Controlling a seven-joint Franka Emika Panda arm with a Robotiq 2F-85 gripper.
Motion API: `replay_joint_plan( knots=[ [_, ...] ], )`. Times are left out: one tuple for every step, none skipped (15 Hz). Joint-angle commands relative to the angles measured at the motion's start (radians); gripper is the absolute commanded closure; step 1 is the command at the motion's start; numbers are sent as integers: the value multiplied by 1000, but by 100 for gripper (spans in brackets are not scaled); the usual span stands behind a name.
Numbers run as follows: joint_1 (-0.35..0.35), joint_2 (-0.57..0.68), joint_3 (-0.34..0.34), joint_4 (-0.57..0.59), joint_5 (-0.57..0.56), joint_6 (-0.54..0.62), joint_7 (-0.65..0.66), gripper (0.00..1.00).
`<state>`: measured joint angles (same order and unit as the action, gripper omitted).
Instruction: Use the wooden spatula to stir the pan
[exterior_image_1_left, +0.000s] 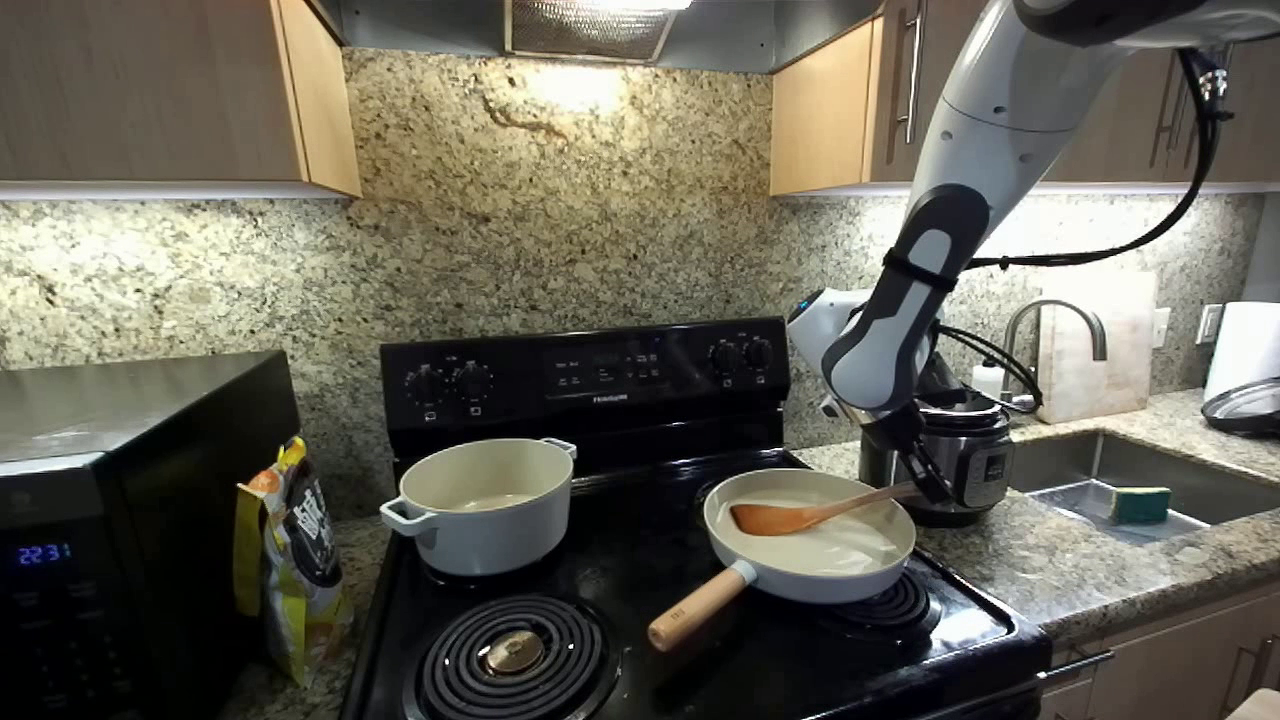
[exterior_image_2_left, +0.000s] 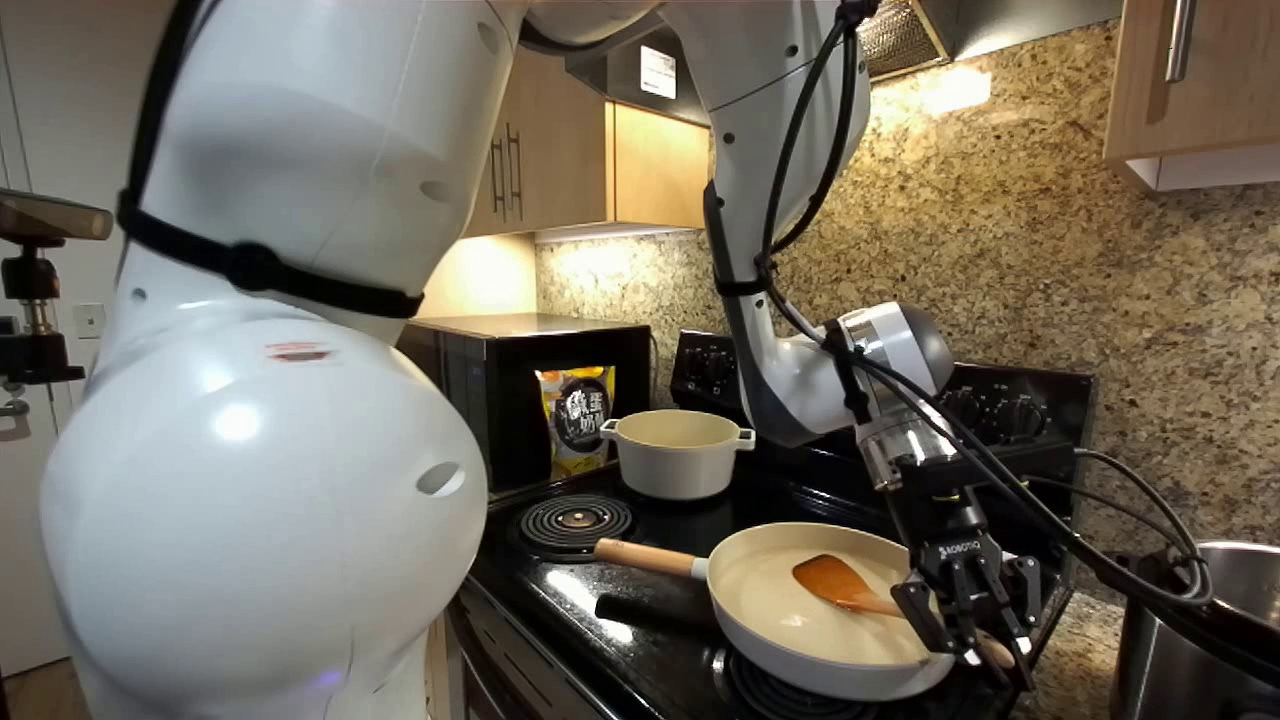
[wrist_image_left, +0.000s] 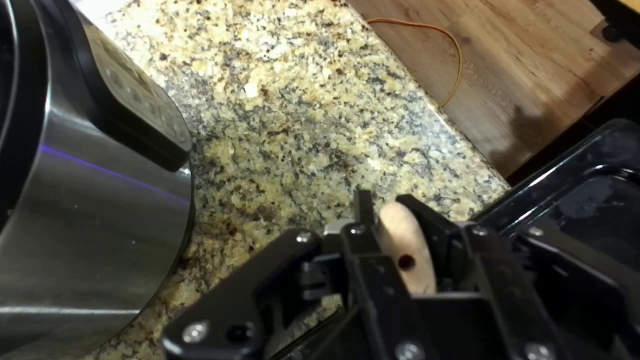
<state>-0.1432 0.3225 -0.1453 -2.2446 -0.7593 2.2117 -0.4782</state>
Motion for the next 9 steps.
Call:
replay_joint_plan(
  knots=[
    [-7, -18, 4, -26, -28, 2, 26, 49],
    [-7, -17, 4, -24, -29, 2, 27, 42],
    [-7, -17, 5, -24, -29, 3, 26, 36],
    [-7, -17, 5, -24, -29, 3, 25, 29],
    [-7, -16, 5, -23, -28, 2, 24, 23],
    [-7, -17, 5, -24, -29, 2, 24, 17],
    [-7, -18, 5, -25, -29, 3, 23, 10],
    [-6, -19, 6, -25, -29, 3, 23, 5],
    [-6, -19, 6, -25, -29, 2, 24, 0]
  ],
)
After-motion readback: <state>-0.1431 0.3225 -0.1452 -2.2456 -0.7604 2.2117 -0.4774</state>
